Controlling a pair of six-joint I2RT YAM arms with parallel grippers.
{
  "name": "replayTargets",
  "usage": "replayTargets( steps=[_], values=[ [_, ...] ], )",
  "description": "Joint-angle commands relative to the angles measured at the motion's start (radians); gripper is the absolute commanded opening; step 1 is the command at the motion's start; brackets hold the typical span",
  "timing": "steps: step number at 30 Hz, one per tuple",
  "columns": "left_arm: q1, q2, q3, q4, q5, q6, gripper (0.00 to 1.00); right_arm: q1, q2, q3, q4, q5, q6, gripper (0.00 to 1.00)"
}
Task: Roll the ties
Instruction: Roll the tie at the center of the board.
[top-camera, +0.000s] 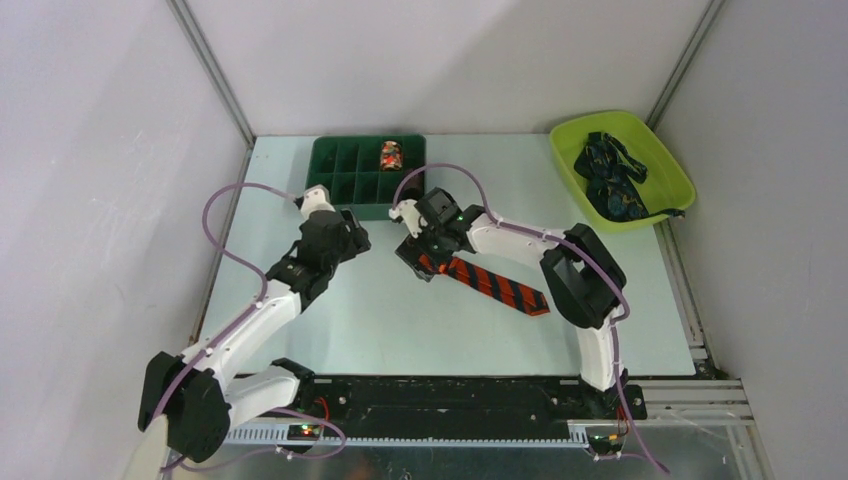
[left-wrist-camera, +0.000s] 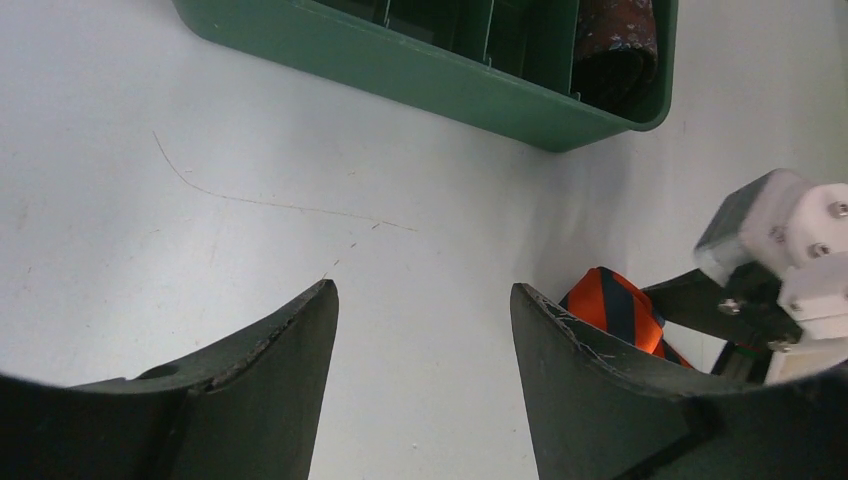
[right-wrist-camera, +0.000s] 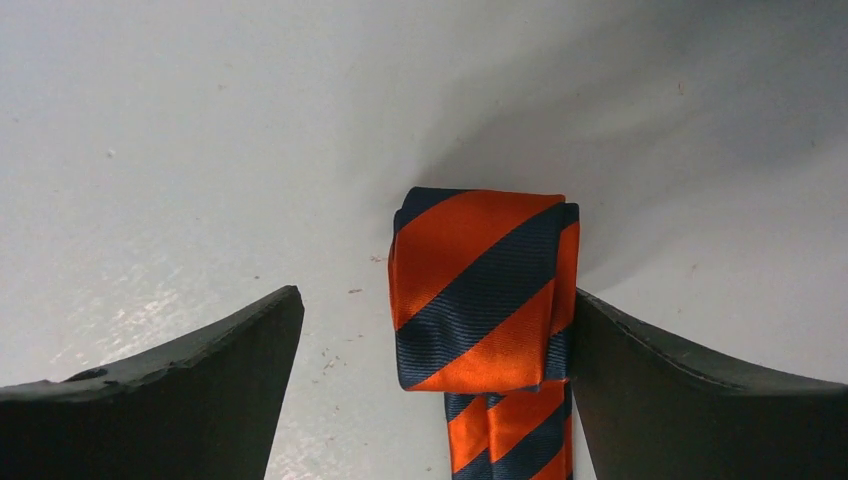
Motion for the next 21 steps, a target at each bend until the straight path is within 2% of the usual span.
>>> replayTargets(
  steps=[1, 15, 21],
  values=[
    [0.018, -0.021, -0.01, 0.021, 0.026, -0.02, 0.7, 0.009, 0.04, 0.076, -0.028, 0.059, -0.051, 1.0],
    [0.037, -0.022, -0.02, 0.03, 0.042, -0.021, 0.7, 0.0, 0.115, 0.114, -0.023, 0.12, -0.066, 0.99],
    [0.039, -0.014, -0.022, 0.039, 0.049, -0.022, 0.7, -0.019, 0.124, 0.115, -0.04, 0.083, -0.066, 0.91]
  ],
)
